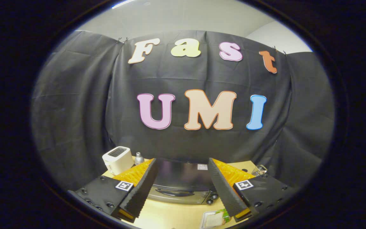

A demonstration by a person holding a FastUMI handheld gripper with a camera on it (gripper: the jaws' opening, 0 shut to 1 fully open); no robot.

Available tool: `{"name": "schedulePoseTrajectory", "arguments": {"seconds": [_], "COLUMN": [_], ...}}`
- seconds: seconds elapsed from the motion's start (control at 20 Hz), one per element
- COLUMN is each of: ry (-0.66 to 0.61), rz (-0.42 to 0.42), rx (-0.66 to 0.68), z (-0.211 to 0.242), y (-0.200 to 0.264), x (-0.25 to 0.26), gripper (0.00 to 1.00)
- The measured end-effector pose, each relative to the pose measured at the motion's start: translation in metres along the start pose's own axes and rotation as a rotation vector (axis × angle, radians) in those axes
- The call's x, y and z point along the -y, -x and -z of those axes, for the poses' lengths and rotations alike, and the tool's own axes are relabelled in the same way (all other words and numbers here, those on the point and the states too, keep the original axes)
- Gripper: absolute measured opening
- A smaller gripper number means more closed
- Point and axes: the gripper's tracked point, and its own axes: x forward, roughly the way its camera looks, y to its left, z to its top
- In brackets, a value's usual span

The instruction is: Open the toaster oven, put the food inside, and close the toaster oven door.

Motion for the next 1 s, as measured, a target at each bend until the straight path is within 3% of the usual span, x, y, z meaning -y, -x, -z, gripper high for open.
{"name": "schedulePoseTrajectory", "arguments": {"seconds": [0.5,1.0], "ry": [0.067,0.011], "rz": [0.011,0.016], "rx": [-0.005,-0.028], "z": [-0.004,0.025], "y": [-0.005,-0.039], "x": [-0.002,-0.034], "gripper": [1.0,1.0]}}
